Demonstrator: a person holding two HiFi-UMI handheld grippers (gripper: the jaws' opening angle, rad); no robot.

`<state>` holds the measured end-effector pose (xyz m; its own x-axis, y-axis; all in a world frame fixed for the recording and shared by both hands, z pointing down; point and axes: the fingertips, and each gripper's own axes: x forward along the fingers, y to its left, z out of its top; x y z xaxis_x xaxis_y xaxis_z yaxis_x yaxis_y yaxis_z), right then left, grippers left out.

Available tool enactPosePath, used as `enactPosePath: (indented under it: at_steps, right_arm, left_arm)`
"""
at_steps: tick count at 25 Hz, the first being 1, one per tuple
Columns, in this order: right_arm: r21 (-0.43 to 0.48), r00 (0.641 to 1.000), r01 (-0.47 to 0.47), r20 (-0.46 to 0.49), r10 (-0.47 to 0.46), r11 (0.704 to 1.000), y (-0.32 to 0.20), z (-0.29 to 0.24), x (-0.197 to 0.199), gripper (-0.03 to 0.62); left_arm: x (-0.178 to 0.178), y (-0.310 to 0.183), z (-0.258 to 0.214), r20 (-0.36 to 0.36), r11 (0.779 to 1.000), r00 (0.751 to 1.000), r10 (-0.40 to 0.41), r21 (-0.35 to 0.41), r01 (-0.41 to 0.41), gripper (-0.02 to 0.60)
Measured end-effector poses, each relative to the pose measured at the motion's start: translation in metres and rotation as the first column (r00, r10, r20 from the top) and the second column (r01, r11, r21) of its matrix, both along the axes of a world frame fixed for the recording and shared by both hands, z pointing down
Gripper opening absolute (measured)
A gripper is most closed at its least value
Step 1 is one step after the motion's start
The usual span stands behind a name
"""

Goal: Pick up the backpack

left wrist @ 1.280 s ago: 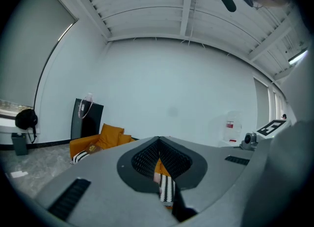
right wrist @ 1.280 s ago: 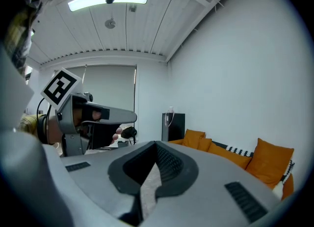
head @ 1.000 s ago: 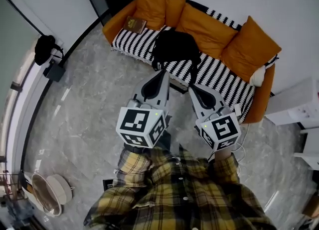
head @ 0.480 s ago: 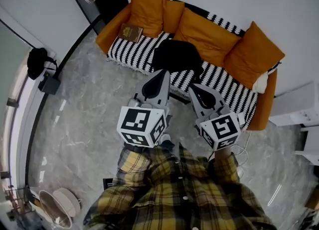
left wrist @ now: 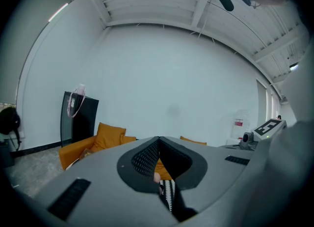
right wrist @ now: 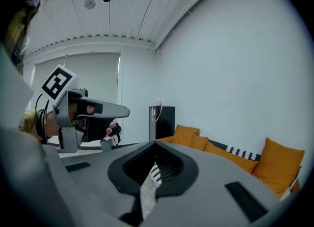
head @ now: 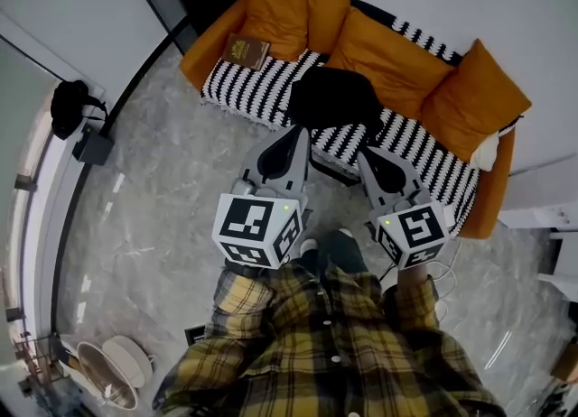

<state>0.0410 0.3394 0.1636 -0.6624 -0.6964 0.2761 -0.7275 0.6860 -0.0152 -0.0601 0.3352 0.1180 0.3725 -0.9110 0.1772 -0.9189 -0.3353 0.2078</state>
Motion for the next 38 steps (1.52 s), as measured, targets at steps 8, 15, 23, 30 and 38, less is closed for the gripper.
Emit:
enactPosePath:
  at_steps: [8,15,23,30,38]
  right_arm:
    - [-0.030,1.000,0.022,-0.008,-0.023,0.999,-0.035,0.019,-0.007,0.015]
    - [-0.039,1.000,0.024,-0.002,-0.024,0.999,-0.109,0.020,-0.014,0.017]
    - [-0.069,0.999,0.040,-0.003,-0.041,0.997,-0.211,0.020,-0.008,0.016]
    - [-0.082,0.999,0.039,0.005,-0.039,0.996,-0.280,0.022,0.004,0.015]
    - [-0.076,1.000,0.030,0.000,-0.030,0.997,-0.336,0.022,0.014,0.017]
  left_arm:
    - [-0.007,-0.034,0.012,0.003,1.000,1.000,-0.019,-0.002,0.019,0.018]
    - [-0.016,-0.106,0.014,0.009,0.999,0.999,-0.032,-0.015,0.032,0.018]
    - [-0.010,-0.208,0.011,0.004,0.998,0.999,-0.053,-0.031,0.053,0.018]
    - [0.007,-0.283,0.005,0.025,0.999,0.999,-0.032,-0.026,0.032,0.018]
    - [0.021,-0.338,0.009,0.026,1.000,1.000,-0.008,-0.027,0.008,0.018]
